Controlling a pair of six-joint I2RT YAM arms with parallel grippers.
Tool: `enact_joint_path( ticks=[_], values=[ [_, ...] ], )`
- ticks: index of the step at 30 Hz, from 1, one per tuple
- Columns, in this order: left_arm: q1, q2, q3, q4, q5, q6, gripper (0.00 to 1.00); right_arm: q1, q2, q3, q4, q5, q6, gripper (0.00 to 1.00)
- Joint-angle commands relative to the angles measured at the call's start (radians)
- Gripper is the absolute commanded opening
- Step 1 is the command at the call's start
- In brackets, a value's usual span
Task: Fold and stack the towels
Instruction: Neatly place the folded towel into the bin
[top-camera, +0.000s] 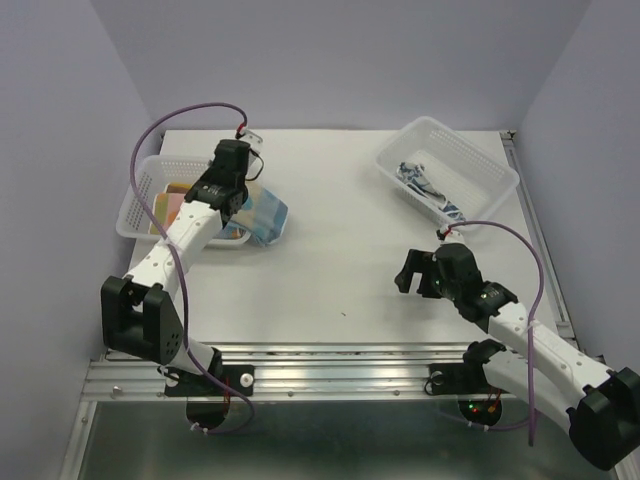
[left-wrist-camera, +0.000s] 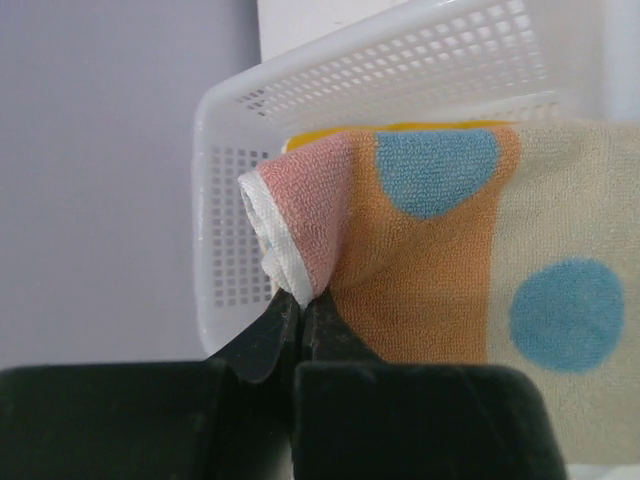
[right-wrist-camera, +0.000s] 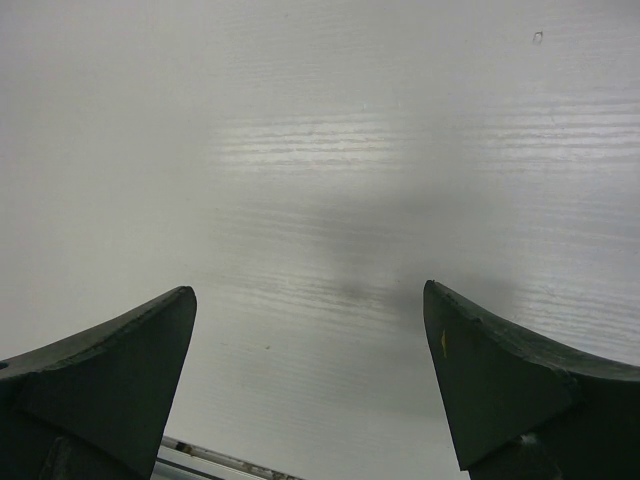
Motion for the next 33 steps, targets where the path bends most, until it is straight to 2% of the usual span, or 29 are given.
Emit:
enact_joint_path(
  ticks=[1,6,12,16,21,26,33],
  values=[
    [0.082,-0.012,0.039,-0.030,0.059,0.182,0.00,0.008,-0.014,-0.016,0.046,-0.006,0.000,1.00],
    [0.148,0.013,0.032,0.014,0.142,0.251,0.00,0.008,-0.011,-0.016,0.048,-0.009,-0.003,1.00],
    [0.225,0.099,0.101,0.019,0.153,0.304,0.00,0.008,-0.016,-0.016,0.049,-0.003,-0.003,1.00],
    [0.285,0.135,0.146,-0.008,0.220,0.327,0.00,0.008,-0.017,-0.016,0.055,-0.009,-0.008,1.00],
    [0.311,0.178,0.111,-0.021,0.274,0.357,0.00,0.008,-0.011,0.003,0.026,0.039,0.000,1.00],
    [0.377,0.202,0.106,-0.001,0.280,0.355,0.00,0.008,-0.062,-0.002,0.024,0.089,0.003,1.00],
    [0.406,0.225,0.132,0.024,0.240,0.357,0.00,0.008,-0.117,-0.014,0.044,0.106,-0.006,1.00]
  ],
)
